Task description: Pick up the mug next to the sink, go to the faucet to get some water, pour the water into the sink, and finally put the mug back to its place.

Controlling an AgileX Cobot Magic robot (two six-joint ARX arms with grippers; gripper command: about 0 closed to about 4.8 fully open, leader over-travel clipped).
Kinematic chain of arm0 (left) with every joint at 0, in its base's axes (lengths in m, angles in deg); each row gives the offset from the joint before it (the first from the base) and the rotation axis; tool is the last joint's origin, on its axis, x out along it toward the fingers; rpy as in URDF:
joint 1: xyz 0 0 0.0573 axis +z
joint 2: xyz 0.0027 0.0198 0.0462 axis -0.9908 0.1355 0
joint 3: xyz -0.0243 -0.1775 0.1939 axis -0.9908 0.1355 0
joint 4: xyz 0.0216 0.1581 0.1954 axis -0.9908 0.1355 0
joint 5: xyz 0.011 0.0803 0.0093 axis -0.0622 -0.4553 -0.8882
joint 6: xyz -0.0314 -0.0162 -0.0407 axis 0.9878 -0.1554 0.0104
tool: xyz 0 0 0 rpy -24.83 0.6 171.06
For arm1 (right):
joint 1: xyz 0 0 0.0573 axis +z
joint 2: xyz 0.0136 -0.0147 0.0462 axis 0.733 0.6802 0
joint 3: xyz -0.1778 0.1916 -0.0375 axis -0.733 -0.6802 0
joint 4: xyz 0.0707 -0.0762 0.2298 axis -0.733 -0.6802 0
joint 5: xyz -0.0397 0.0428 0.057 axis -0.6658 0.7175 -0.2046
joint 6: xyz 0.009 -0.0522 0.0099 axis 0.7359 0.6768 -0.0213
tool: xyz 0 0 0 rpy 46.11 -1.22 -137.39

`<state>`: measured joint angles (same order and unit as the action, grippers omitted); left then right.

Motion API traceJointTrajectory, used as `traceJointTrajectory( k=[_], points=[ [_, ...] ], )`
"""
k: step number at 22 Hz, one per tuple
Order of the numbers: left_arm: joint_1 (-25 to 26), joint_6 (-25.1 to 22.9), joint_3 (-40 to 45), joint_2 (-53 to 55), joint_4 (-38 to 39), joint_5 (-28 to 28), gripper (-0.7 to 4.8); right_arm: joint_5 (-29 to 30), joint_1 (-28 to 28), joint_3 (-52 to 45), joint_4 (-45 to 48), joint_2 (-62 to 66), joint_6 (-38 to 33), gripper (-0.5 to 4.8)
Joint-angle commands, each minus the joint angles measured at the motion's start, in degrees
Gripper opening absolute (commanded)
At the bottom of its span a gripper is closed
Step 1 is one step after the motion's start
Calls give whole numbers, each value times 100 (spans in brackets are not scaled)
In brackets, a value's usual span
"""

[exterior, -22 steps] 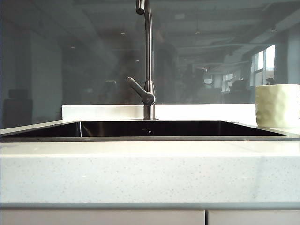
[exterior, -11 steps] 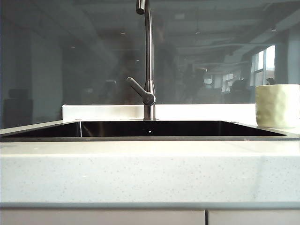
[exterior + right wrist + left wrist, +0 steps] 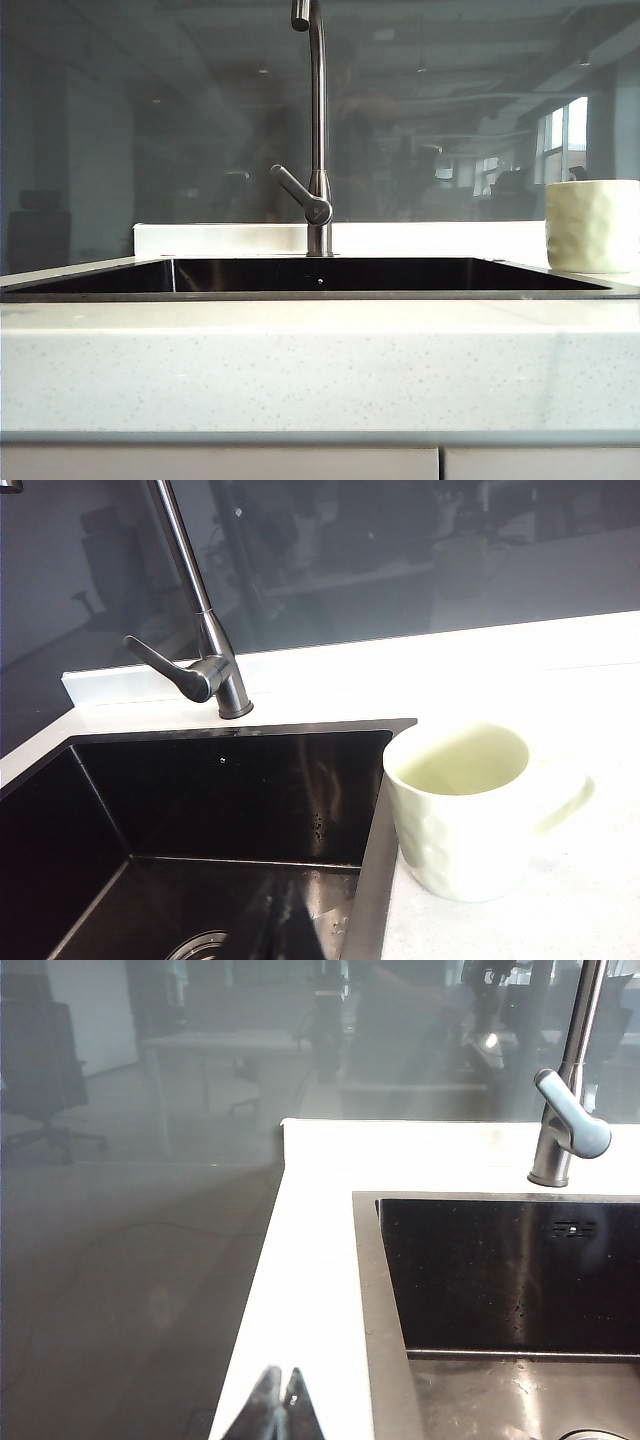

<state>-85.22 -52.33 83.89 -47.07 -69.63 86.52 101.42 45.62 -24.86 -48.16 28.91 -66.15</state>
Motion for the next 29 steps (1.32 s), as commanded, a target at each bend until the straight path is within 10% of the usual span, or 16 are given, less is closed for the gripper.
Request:
traceJointTrajectory(
  k=[1,10,21,29],
  points=[
    [7,17,-22,2,-35,-17,-3,13,0,35,98,-7,13,-8],
    [7,17,-22,2,-35,-17,-4,-15,0,35,103,-7,17,-8],
    [7,17,-22,4,-31,-17,-4,-1626,-527,-885,170,-1045,448,-8],
    [2,17,-22,4,-28,-17,-4,-1185,-520,-1690,413,-2085,608,-8]
  ],
)
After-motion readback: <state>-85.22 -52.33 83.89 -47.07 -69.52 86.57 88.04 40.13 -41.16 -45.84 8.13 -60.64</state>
